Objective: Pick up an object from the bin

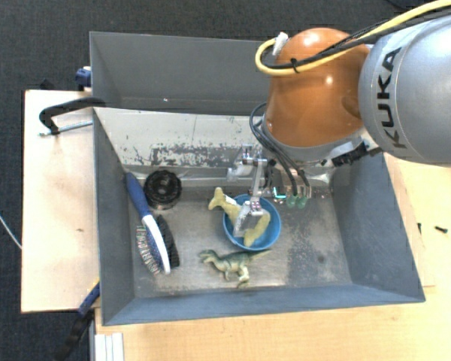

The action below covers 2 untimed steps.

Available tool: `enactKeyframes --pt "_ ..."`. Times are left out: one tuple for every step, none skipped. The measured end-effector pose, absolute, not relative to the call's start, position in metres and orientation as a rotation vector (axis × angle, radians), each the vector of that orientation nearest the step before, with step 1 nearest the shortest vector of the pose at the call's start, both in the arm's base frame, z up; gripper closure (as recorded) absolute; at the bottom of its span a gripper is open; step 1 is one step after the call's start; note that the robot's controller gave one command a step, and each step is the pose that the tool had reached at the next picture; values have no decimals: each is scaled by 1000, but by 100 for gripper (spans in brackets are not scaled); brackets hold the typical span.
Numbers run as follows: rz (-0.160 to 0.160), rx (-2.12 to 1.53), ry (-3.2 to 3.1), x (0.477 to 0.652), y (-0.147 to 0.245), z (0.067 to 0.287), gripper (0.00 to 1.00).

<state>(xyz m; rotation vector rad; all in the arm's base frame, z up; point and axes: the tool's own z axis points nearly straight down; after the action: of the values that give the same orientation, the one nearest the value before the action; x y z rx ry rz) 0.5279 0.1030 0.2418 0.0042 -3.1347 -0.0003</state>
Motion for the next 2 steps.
enactKeyframes --pt "-4 -330 -3135 531 40 116 0" --pt "-9 256 -3126 564 30 77 0"
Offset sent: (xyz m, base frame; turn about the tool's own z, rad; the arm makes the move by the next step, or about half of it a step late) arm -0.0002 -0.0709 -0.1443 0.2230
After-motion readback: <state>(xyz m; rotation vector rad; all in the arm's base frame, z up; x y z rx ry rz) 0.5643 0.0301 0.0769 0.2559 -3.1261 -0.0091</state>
